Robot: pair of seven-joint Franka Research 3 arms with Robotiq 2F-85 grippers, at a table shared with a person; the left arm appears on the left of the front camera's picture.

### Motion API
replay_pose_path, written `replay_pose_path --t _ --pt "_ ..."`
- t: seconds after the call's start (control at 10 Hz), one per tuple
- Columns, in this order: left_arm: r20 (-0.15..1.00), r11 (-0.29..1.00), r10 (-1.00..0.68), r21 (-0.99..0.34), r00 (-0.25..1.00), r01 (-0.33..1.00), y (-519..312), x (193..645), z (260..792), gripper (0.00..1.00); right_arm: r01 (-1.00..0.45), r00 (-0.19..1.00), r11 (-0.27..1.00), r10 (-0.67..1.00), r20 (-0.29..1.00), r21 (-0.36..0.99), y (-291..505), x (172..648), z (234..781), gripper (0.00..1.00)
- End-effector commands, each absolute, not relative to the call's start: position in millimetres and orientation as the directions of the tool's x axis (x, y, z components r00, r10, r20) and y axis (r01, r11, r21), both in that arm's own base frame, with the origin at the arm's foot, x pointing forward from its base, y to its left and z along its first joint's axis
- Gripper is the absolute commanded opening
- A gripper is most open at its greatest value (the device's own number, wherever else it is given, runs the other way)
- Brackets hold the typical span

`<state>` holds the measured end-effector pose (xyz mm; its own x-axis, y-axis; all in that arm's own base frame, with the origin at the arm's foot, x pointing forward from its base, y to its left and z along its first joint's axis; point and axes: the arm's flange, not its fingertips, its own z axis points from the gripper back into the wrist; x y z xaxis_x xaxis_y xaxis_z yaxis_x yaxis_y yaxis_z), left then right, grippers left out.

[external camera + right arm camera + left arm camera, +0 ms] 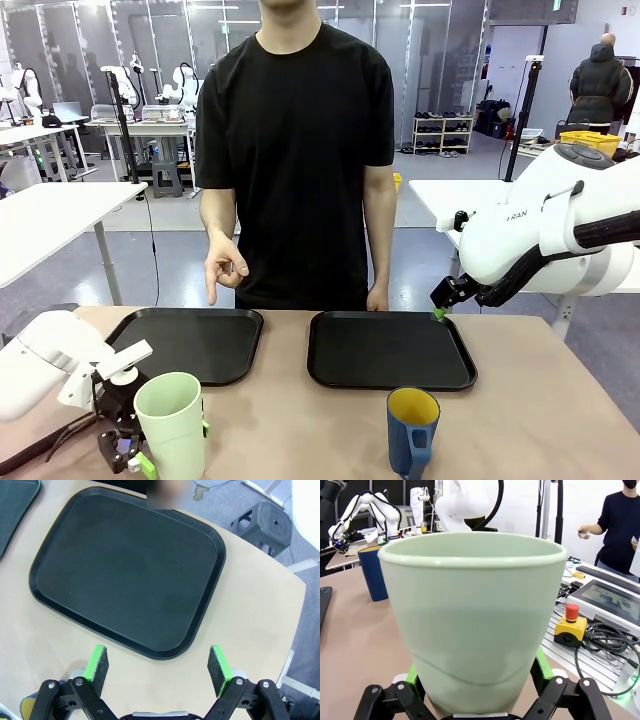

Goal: Sort and store the cups by type.
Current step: Pick up the Reusable plastic cup.

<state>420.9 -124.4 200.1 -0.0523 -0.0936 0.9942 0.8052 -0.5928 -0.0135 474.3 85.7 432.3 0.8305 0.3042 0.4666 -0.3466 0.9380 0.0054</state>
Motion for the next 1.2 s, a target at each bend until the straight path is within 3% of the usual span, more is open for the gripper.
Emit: replay_pose_path --t 0.0,0.3,0.9,1.1 --pt "0.993 -0.608 -0.06 0.041 -0.097 0.793 -119 410 182 1.0 -0.349 0.83 0.937 0.303 0.469 0.012 84 475 433 1.0" --pt "0.995 -0.612 -0.038 0.053 -0.096 0.789 -122 410 181 1.0 -0.349 0.83 0.937 0.303 0.469 0.012 84 475 433 1.0" --pt "0.992 -0.582 -0.085 0.026 -0.093 0.813 -125 412 181 0.4 -0.349 0.83 0.937 0.303 0.469 0.012 84 475 433 1.0" --pt "0.99 -0.477 -0.105 0.033 -0.094 0.878 -109 416 193 0.4 -0.349 0.83 0.937 0.303 0.469 0.012 84 475 433 1.0"
